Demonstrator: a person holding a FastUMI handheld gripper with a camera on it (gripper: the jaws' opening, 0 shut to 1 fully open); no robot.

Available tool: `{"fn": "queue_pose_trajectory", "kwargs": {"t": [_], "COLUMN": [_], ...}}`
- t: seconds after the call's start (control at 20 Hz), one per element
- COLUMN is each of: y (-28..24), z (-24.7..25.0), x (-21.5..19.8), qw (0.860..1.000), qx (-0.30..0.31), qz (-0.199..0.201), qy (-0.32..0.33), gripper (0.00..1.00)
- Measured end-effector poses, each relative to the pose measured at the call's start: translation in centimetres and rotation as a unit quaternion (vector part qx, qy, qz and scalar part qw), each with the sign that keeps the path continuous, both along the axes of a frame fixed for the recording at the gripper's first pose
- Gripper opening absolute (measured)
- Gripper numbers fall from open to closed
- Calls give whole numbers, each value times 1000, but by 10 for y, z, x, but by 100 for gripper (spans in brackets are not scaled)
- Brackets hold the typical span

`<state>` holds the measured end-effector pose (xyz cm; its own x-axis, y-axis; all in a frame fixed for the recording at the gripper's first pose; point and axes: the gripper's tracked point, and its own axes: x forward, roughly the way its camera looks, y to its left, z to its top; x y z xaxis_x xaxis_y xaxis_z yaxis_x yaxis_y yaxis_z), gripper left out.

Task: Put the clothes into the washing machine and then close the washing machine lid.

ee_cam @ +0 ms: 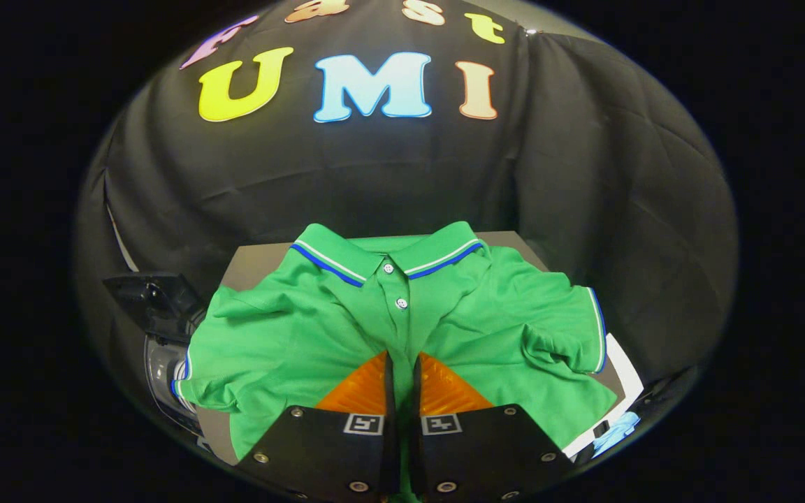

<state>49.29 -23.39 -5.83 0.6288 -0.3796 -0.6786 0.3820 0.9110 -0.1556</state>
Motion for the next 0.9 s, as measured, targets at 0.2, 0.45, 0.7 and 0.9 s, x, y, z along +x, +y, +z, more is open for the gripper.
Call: {"fn": "queue_pose_trajectory", "kwargs": {"t": [0.2, 0.45, 0.7, 0.9], "y": [5, 24, 60, 120], "z": [34, 72, 115, 144], "x": [0, -15, -8, -4], "qw": [995, 989, 982, 977], "qx": [-4, -56, -111, -132], "qz": [-63, -98, -91, -83], "qy": [-83, -99, -121, -143], "gripper": [1, 1, 1, 1]}}
